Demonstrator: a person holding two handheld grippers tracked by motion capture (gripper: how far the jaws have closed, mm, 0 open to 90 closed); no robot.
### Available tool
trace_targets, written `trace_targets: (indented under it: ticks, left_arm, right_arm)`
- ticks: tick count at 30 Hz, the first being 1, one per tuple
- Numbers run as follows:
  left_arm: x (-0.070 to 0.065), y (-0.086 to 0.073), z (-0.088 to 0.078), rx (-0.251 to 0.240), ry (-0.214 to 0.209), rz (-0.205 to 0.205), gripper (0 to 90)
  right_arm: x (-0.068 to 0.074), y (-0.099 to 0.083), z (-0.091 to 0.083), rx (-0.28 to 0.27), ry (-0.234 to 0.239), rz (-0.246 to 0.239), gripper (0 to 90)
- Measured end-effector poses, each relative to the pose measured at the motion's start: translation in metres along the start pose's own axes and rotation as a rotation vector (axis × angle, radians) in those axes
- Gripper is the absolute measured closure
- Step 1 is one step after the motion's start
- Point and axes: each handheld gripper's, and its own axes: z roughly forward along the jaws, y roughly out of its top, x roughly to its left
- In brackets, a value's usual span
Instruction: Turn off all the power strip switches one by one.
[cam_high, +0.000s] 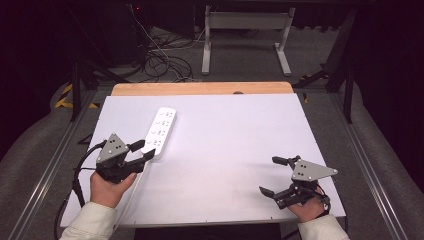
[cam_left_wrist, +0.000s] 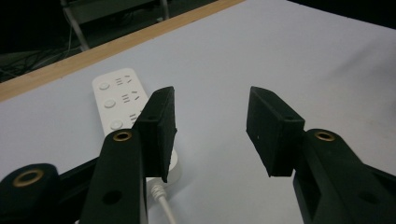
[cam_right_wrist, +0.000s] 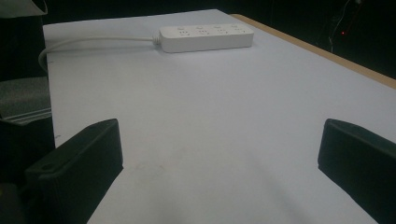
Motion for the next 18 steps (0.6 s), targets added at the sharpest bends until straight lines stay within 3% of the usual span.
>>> trace_targets:
  ticks: [8, 11, 13, 14, 18]
  left_arm:
    - [0.005, 0.003, 0.002, 0.019, 0.014, 0.013, 56.3]
    - [0.008, 0.006, 0.004, 0.037, 0.011, -0.011, 57.4]
    - [0.011, 0.010, 0.006, 0.062, -0.001, 0.003, 59.8]
    - [0.013, 0.013, 0.009, 0.106, -0.029, 0.007, 63.1]
    - [0.015, 0.019, 0.012, 0.145, -0.029, 0.018, 62.3]
  right_arm:
    - [0.000, 0.000, 0.000, 0.001, 0.004, -0.002, 0.3]
    - [0.000, 0.000, 0.000, 0.000, 0.007, -0.005, 0.3]
    - [0.000, 0.000, 0.000, 0.000, 0.009, -0.006, 0.3]
    - [0.000, 0.000, 0.000, 0.000, 0.009, -0.006, 0.3]
    - [0.000, 0.000, 0.000, -0.002, 0.010, -0.004, 0.3]
